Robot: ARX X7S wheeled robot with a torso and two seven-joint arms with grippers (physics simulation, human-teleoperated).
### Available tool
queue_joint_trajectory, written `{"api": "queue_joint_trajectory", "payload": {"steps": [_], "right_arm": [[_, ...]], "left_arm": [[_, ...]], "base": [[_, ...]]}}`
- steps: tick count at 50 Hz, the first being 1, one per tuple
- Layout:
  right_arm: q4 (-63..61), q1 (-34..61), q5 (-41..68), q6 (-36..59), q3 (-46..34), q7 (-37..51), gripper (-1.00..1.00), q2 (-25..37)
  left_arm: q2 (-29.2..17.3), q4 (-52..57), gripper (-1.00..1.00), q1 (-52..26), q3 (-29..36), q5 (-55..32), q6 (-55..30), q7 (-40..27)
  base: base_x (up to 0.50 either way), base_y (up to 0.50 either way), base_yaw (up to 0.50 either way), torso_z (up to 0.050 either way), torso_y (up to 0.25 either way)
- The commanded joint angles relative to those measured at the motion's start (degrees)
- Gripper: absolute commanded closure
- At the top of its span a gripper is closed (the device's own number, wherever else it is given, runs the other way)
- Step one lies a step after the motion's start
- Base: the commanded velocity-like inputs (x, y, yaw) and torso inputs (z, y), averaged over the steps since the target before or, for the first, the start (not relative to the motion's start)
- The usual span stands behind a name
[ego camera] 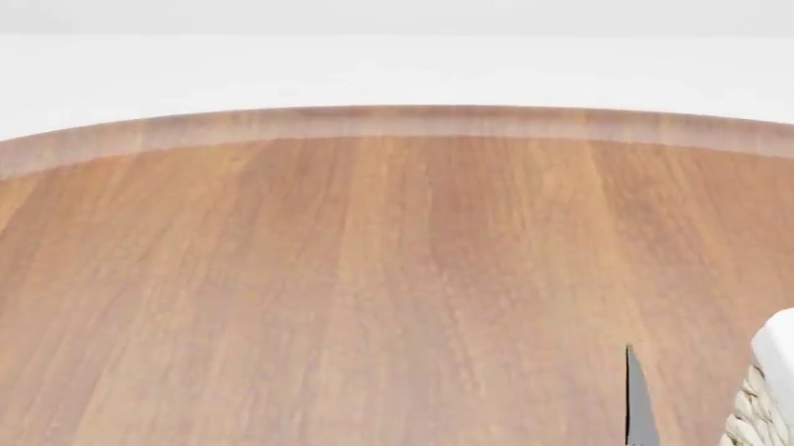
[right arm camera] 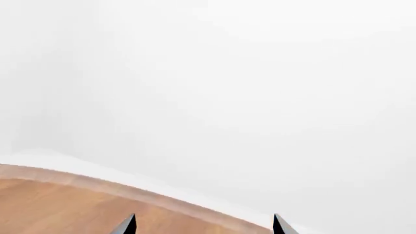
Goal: Pick the milk and place it in the basket.
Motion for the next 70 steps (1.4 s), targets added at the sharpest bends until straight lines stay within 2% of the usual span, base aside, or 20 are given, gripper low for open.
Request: {"api": "queue_joint_trajectory", "payload": {"steps": [1,5,7,12,14,17,22,37,70], "right_arm": [[3.4,2.4,6.1,0.6,-0.6,-10.1,-1.0,7.2],[5.7,3.5,10.1,-2.3,-0.7,-17.6,-1.0,8.7],[6.8,4.1,10.8,-2.2,-1.8,-18.3,-1.0,10.2],[11.4,8.8,11.3,-5.9,-12.5,-21.7,-1.0,16.4],[13.1,13.9,11.1,-7.7,-20.2,-22.7,-1.0,19.0],[13.8,25.1,10.7,-3.6,-29.7,-26.6,-1.0,17.0],[14.7,35.9,10.1,3.8,-36.8,-32.2,-1.0,11.8],[15.1,46.6,5.2,14.7,-46.7,-42.2,-1.0,5.4],[14.3,52.5,-4.9,24.2,-58.6,-53.2,-1.0,-0.2]], "left_arm": [[1.0,0.2,-1.0,0.1,-0.7,1.3,0.2,1.4],[1.0,0.1,-1.0,0.0,-0.6,1.1,0.2,1.4],[1.0,0.0,-1.0,0.0,-0.5,1.4,0.3,1.3],[0.9,-0.1,-1.0,-0.1,-0.3,1.4,0.3,1.3],[0.9,-0.1,-1.0,-0.1,-0.3,1.3,0.3,1.2],[0.9,-0.2,-1.0,-0.1,-0.3,1.2,0.3,1.3],[0.8,-0.3,-1.0,-0.1,-0.2,1.4,0.4,1.2],[0.7,-0.3,-1.0,0.0,0.0,1.4,0.5,1.1],[0.5,-0.4,-1.0,0.3,0.2,1.4,1.0,0.8]], "base": [[0.0,0.0,0.0,0.0,0.0],[0.0,0.0,0.0,0.0,0.0],[0.0,0.0,0.0,0.0,0.0],[0.0,0.0,0.0,0.0,0.0],[0.0,0.0,0.0,0.0,0.0],[0.0,0.0,0.0,0.0,0.0],[0.0,0.0,0.0,0.0,0.0],[0.0,0.0,0.0,0.0,0.0],[0.0,0.0,0.0,0.0,0.0]]}}
